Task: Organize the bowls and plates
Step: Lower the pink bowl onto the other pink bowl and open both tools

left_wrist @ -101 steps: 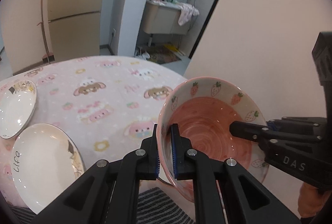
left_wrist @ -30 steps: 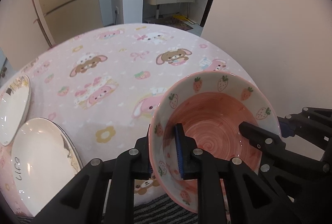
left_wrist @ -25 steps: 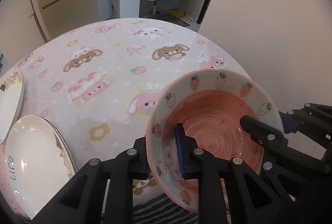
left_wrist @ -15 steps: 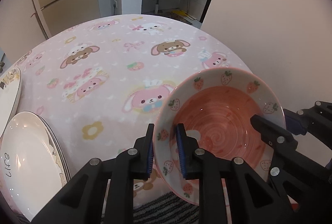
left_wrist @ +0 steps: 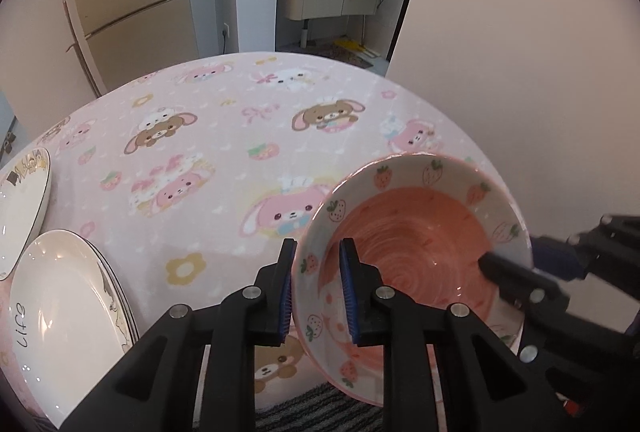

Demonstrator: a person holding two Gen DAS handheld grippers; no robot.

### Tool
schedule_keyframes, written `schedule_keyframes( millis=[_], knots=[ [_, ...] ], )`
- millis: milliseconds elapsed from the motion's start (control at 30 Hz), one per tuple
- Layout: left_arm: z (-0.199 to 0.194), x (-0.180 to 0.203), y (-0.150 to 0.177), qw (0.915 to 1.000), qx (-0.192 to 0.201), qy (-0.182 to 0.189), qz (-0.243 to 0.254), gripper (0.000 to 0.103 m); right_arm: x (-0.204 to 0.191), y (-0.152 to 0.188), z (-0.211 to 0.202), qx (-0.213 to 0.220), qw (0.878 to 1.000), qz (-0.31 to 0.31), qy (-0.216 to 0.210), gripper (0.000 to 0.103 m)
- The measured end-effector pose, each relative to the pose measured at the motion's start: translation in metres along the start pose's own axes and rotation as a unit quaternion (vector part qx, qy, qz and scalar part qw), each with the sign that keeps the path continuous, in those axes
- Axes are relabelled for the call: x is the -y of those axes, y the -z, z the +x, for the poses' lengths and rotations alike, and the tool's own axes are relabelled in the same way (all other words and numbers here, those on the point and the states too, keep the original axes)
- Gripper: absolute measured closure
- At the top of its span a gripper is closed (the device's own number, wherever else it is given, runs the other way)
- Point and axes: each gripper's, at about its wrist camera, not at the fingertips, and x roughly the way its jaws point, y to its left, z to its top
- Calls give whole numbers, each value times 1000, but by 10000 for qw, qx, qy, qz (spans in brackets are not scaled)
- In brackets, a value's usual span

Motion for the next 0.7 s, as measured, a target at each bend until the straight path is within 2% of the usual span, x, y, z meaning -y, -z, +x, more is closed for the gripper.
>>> schedule_keyframes(
  millis=[133,200,233,300,367,433,467,500,533,567,667,700],
  knots=[
    [-4,-2,-2,9999,83,64,-62,81,6,0,0,-17,9996,181,-216,89],
    [-21,0,-5,9986,495,-181,-1,81,11,-1,-1,-63,9988,323,-353,89],
    [-35,2,-6,9960,829,-332,86,81,14,-1,-3,-81,9984,388,-414,89],
    [-64,3,-9,9910,1301,-273,144,81,20,0,-16,10,9976,456,-522,89],
    [-88,0,-11,9874,1575,-111,70,81,24,-1,-34,211,9973,468,-523,89],
    [-114,-2,-11,9824,1863,-124,48,75,28,-2,-51,389,9965,496,-547,88],
    [-128,-3,-11,9795,2006,-172,77,63,30,-3,-63,501,9956,547,-581,85],
    [-139,-3,-12,9771,2114,-217,117,42,32,-5,-72,608,9945,588,-622,83],
    [-155,-3,-12,9729,2291,-261,193,34,33,-7,-82,718,9934,613,-654,79],
    [-170,-5,-14,9680,2479,-286,249,30,32,-9,-90,810,9925,623,-668,78],
    [-215,-19,-18,9552,2942,-288,161,30,25,-17,-117,1062,9899,592,-724,77],
    [-230,-28,-18,9504,3098,-256,88,25,21,-19,-126,1143,9891,558,-741,76]
  ],
)
